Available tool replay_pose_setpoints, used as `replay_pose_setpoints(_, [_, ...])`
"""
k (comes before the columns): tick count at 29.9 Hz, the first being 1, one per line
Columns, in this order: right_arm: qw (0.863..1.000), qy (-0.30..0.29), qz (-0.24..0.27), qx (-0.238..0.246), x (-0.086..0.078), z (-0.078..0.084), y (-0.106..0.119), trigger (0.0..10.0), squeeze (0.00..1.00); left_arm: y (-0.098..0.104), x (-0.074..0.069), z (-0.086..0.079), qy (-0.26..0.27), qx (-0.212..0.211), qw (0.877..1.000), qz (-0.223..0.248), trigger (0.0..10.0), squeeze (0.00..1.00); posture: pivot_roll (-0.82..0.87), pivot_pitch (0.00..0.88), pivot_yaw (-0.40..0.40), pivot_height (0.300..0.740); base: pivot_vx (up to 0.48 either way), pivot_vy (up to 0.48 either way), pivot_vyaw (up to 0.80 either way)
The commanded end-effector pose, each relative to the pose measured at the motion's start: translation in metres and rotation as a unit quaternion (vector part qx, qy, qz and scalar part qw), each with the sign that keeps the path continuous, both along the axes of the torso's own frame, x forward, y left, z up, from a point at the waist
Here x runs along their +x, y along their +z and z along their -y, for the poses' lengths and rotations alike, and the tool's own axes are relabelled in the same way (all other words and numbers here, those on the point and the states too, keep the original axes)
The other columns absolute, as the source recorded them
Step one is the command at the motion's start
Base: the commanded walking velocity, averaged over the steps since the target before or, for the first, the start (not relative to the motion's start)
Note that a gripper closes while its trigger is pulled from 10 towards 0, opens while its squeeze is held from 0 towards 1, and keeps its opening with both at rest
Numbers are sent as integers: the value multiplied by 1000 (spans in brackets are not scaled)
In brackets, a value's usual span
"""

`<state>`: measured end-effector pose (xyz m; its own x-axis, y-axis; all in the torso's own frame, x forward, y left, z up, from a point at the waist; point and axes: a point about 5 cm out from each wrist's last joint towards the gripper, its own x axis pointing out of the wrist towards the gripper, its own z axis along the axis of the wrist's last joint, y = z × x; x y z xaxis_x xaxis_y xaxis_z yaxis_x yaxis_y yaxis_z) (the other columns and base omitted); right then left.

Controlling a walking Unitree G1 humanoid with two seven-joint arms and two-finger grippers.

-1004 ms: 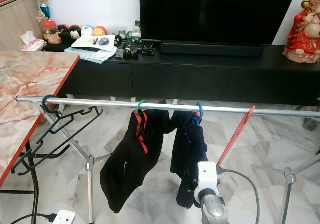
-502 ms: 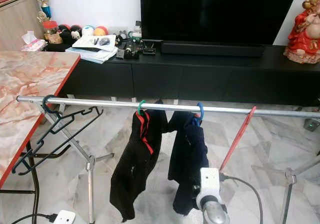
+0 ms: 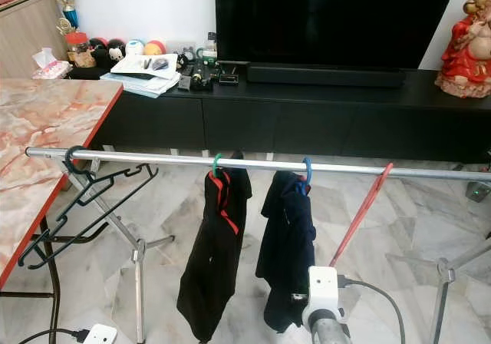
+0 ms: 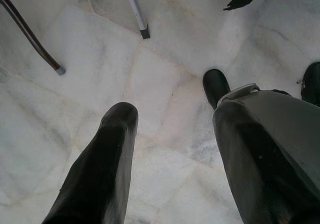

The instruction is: Hang hanger

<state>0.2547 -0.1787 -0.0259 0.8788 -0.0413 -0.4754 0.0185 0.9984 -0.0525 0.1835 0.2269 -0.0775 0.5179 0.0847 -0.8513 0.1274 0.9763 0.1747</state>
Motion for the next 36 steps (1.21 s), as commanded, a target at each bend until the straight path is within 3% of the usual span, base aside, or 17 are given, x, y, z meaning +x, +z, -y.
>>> replay_pose_setpoints(1, [1000,4,-29,-2,-9,0,-9,0,0,-2,-4,-2,-8,5,1000,-15,10000,0,-10,27,-21,740,0,0,0])
replay_pose_setpoints(14, [989,40,-137,-37,-39,3,-36,0,0,-2,-4,-2,-8,6,1000,-15,10000,0,-7,31,-22,740,0,0,0])
replay_pose_setpoints(26, [993,17,-113,-42,-36,7,-33,0,0,-1,-4,-3,-8,9,1000,-13,10000,0,-8,32,-20,740,0,0,0])
replay_pose_setpoints(31, [984,35,-161,-60,-45,7,-41,0,0,-1,-3,-3,-8,9,1000,-13,10000,0,-7,32,-21,740,0,0,0])
replay_pose_setpoints(33, [975,55,-208,-60,-59,4,-51,0,0,-1,-3,-3,-9,8,1000,-13,10000,0,-7,32,-20,740,0,0,0])
replay_pose_setpoints(36, [968,71,-232,-65,-68,2,-56,0,0,-1,-3,-3,-9,8,1000,-13,10000,0,-8,32,-20,740,0,0,0])
